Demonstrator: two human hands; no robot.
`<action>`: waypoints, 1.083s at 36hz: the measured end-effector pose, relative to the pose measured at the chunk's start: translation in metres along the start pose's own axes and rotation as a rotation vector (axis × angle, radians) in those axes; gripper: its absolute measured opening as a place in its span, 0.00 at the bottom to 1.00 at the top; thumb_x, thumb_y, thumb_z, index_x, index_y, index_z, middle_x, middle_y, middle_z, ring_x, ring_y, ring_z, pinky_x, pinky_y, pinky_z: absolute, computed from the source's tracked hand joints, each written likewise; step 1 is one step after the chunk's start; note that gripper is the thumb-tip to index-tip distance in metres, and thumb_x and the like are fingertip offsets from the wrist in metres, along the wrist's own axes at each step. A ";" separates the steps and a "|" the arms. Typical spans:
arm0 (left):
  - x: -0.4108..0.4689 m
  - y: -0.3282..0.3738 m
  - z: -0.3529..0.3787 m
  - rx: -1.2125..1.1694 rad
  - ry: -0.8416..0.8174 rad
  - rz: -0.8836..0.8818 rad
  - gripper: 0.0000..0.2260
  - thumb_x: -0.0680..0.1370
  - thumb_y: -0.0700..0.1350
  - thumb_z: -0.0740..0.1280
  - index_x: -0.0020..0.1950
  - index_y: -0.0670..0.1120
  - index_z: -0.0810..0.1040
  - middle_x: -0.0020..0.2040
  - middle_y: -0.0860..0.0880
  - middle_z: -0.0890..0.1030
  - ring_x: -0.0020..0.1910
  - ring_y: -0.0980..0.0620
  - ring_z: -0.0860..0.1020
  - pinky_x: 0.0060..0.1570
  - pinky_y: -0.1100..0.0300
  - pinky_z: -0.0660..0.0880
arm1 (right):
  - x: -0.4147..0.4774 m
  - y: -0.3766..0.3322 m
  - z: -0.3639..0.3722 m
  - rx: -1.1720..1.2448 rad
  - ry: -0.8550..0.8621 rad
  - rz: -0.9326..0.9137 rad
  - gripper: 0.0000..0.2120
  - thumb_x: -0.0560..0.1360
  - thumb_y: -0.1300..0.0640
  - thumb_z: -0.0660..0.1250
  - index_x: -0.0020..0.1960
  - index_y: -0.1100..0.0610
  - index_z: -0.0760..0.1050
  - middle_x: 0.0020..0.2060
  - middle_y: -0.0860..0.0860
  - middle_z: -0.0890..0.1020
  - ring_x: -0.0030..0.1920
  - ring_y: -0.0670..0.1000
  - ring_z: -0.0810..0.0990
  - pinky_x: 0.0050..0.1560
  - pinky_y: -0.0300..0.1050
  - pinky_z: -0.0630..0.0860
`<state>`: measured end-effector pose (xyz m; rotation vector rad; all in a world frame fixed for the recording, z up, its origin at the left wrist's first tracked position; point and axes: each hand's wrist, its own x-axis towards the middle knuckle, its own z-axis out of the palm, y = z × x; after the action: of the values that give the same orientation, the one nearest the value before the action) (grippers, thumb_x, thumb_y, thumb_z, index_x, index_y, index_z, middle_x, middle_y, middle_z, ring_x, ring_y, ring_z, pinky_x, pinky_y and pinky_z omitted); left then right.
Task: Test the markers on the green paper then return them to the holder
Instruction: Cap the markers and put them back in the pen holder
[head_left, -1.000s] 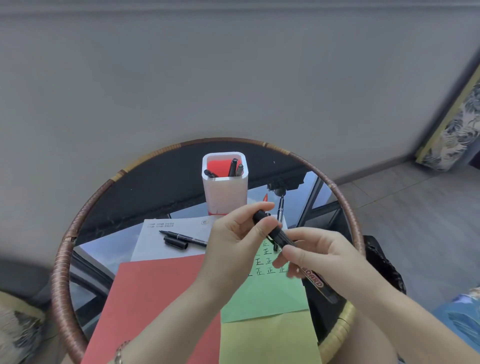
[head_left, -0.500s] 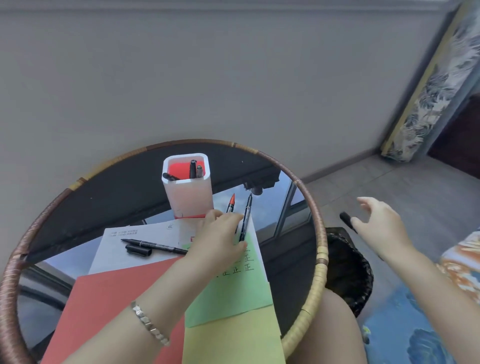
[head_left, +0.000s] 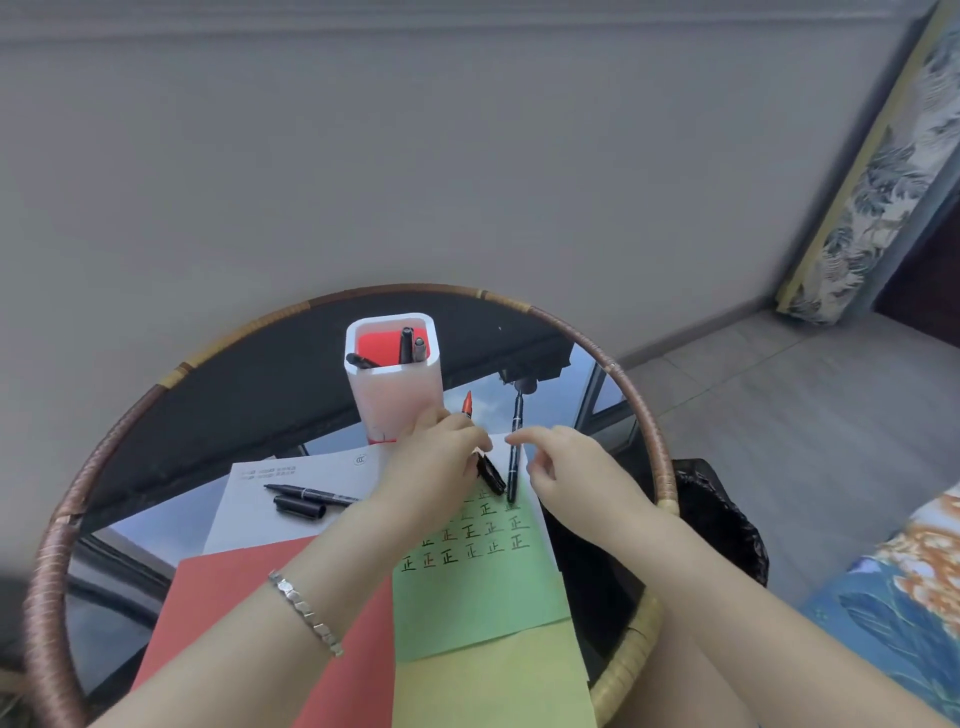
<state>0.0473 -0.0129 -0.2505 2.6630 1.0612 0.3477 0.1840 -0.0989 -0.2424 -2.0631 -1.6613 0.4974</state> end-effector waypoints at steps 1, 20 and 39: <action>-0.001 -0.001 0.000 0.017 0.005 0.017 0.13 0.79 0.42 0.59 0.61 0.49 0.75 0.60 0.53 0.75 0.63 0.49 0.64 0.55 0.58 0.64 | 0.000 0.000 0.001 -0.005 -0.003 0.006 0.18 0.78 0.60 0.53 0.64 0.47 0.69 0.48 0.48 0.71 0.46 0.51 0.75 0.47 0.47 0.74; -0.041 0.002 -0.017 -0.341 0.194 0.055 0.04 0.71 0.41 0.72 0.41 0.44 0.78 0.37 0.52 0.80 0.37 0.59 0.75 0.39 0.69 0.70 | 0.003 0.010 0.002 -0.147 0.058 0.148 0.07 0.77 0.53 0.59 0.49 0.55 0.72 0.44 0.51 0.71 0.42 0.52 0.75 0.40 0.43 0.68; -0.055 0.030 -0.041 -2.114 -0.110 -0.753 0.15 0.76 0.35 0.62 0.63 0.38 0.72 0.34 0.45 0.80 0.29 0.53 0.79 0.29 0.65 0.76 | -0.031 0.003 -0.022 0.233 0.128 0.136 0.12 0.75 0.63 0.57 0.55 0.50 0.64 0.37 0.50 0.70 0.36 0.47 0.69 0.41 0.45 0.72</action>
<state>0.0151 -0.0667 -0.2097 0.3821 0.6807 0.5873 0.1916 -0.1327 -0.2250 -1.9979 -1.3301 0.5624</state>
